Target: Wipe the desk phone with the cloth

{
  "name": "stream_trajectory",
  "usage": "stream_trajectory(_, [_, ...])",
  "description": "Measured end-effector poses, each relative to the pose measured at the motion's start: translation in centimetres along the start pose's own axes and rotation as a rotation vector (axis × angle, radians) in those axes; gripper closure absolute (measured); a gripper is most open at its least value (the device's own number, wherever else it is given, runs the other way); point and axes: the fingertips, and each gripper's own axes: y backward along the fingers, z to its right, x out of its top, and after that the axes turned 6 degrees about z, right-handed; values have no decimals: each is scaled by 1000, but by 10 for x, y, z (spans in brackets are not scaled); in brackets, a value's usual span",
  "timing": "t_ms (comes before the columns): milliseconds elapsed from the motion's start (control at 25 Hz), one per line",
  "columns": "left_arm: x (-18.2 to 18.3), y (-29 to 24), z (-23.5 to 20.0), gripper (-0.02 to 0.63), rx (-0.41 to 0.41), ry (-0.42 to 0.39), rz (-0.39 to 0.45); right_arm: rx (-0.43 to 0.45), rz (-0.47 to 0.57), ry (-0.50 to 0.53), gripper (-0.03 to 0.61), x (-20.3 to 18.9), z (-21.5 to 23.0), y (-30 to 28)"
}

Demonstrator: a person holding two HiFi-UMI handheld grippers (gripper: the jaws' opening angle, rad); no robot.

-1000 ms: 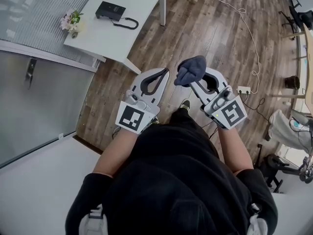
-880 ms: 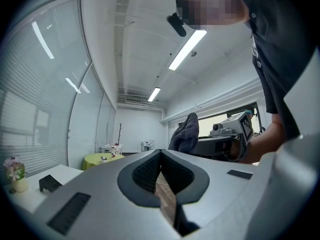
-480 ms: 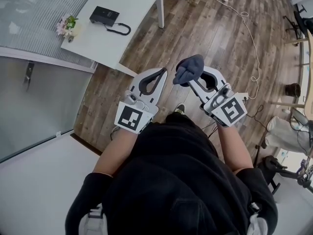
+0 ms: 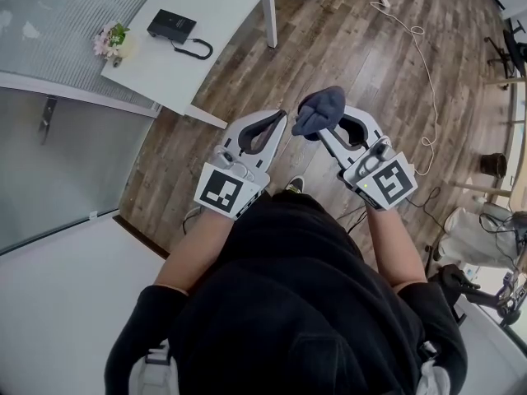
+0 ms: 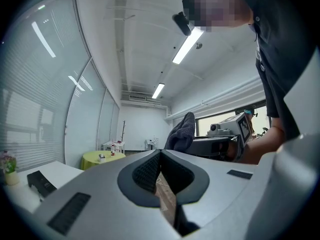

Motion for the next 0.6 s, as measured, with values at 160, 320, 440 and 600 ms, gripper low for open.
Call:
stream_trajectory(160, [-1,-11,4,603,-8,0,-8,-23,-2,6,490,0,12,6])
stream_trajectory(320, [-6,-22,1,603,-27,-8,-21,-58,3,9,491,-2,27,8])
stream_trajectory(440, [-11,-31,-4,603,-33,5,-25,-87,-2,16,491,-4,38,6])
stream_trajectory(600, [-12,-48,-16,603,-39,8,2,-101,-4,33,491,-5,55,-1])
